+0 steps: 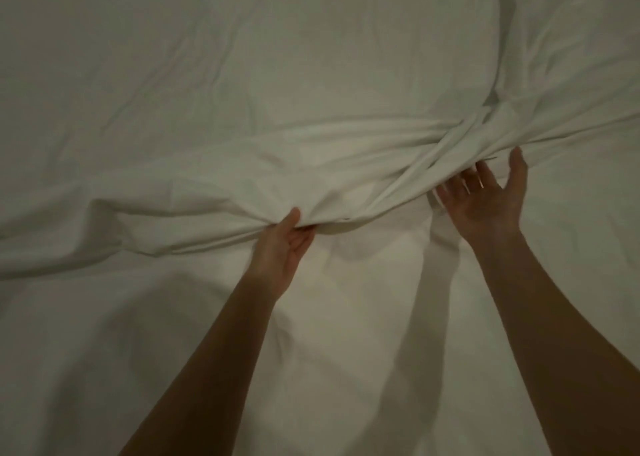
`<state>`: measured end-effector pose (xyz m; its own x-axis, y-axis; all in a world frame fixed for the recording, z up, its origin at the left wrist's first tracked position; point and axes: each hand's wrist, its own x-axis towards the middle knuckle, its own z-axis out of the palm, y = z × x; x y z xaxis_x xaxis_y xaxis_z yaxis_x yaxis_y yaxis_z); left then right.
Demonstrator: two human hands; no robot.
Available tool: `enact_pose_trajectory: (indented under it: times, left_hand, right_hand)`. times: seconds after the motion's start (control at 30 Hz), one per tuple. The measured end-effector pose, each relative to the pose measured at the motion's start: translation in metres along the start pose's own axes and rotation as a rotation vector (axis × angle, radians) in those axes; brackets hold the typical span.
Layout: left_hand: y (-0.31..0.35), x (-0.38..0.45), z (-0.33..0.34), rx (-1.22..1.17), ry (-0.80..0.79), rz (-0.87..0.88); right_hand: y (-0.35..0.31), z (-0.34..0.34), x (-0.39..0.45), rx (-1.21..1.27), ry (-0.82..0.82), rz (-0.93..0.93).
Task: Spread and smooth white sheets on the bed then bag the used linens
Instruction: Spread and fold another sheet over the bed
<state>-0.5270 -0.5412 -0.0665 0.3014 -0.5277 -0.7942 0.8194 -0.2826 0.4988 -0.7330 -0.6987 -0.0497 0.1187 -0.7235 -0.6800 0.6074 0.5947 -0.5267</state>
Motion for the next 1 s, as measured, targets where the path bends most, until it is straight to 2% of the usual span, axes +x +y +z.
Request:
enact_pose_trajectory:
  times: [0.07, 0.17, 0.27, 0.4, 0.53, 0.73, 0.8, 0.9, 1.0]
  left_hand:
    - [-0.013, -0.007, -0.008, 0.062, -0.01, -0.06]
    - [-0.02, -0.015, -0.027, 0.081, 0.003, -0.092]
    - [-0.009, -0.019, -0.058, -0.046, 0.061, -0.031]
    - [0.019, -0.027, -0.108, -0.235, 0.149, 0.098]
    - [0.057, -0.037, -0.164, -0.395, 0.21, 0.151]
    - [0.122, -0.053, -0.248, -0.534, 0.217, 0.23]
    - [0.142, -0.06, -0.28, -0.539, 0.24, 0.237]
    - [0.168, -0.068, -0.33, -0.546, 0.235, 0.264]
    - [0.192, -0.069, -0.381, -0.558, 0.28, 0.278]
  right_hand:
    - [0.009, -0.015, -0.01, -0.011, -0.036, 0.064]
    - [0.054, -0.021, -0.034, -0.158, -0.084, 0.255]
    - [0.103, -0.006, -0.054, -0.168, -0.069, 0.319]
    - [0.152, 0.033, -0.07, -0.214, -0.196, 0.396]
    - [0.203, 0.072, -0.09, -0.333, -0.267, 0.454]
    - [0.249, 0.115, -0.113, -0.066, -0.277, 0.33]
    - [0.246, 0.11, -0.121, -0.049, -0.26, 0.223]
    - [0.246, 0.091, -0.14, -0.058, -0.12, 0.095]
    - [0.273, 0.08, -0.163, -0.007, -0.092, 0.111]
